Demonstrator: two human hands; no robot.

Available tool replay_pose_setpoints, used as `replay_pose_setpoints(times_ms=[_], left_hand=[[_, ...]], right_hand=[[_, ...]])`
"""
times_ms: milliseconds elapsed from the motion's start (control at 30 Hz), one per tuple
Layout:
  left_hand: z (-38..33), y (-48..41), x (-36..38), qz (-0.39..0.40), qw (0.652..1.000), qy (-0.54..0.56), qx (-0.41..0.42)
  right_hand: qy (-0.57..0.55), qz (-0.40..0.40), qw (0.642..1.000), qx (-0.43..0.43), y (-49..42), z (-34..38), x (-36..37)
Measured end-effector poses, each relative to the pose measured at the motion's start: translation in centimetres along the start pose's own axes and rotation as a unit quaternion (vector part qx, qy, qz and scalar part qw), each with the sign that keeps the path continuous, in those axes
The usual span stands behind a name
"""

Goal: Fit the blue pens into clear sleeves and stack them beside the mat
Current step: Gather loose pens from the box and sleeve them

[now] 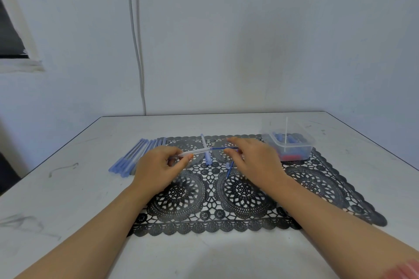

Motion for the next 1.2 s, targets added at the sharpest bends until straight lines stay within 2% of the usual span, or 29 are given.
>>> replay_pose_setpoints(times_ms=[67, 200, 333, 500, 667, 833, 1033, 1200], left_hand=[[-0.1, 0.0, 0.0, -0.003, 1.000, 0.001, 0.000], [0.0, 0.0, 0.1, 0.002, 1.000, 0.002, 0.008], [0.1, -0.1, 0.2, 0.006, 1.000, -0.006, 0.009], [0.0, 0.0, 0.2, 0.008, 1.000, -0.010, 0.014], [0.0, 0.0, 0.3, 0.007, 1.000, -0.010, 0.014], [0.0, 0.0, 0.4, 0.008, 1.000, -0.008, 0.020], [0.0, 0.0, 0.3, 0.007, 1.000, -0.004, 0.025], [0.1, -0.1, 0.5, 0.006, 0.999, -0.007, 0.033]], right_hand=[[0.047, -0.035, 0.997, 0.044, -0.1, -0.6, -0.4], [0.101, -0.039, 0.991, 0.082, -0.2, -1.1, -0.4], [0.063, -0.069, 0.994, 0.056, -0.1, -0.6, -0.5], [-0.013, -0.083, 0.996, -0.024, 0.1, 0.6, -0.3], [-0.046, -0.020, 0.996, -0.080, 0.3, 1.4, 0.3], [-0.083, 0.008, 0.995, -0.050, 0.2, 1.7, 0.1], [-0.091, -0.048, 0.994, 0.019, 0.1, 0.8, -1.2], [-0.103, -0.051, 0.993, -0.007, 0.2, 1.5, -1.0]])
Point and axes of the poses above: each hand's wrist, its own y-axis away from the middle knuckle, its own x-axis out of the palm, z = x × y, the point moved 5 cm from there along -y, towards the middle knuckle, and after that the axes turned 4 degrees about x, right-handed, at the moved point
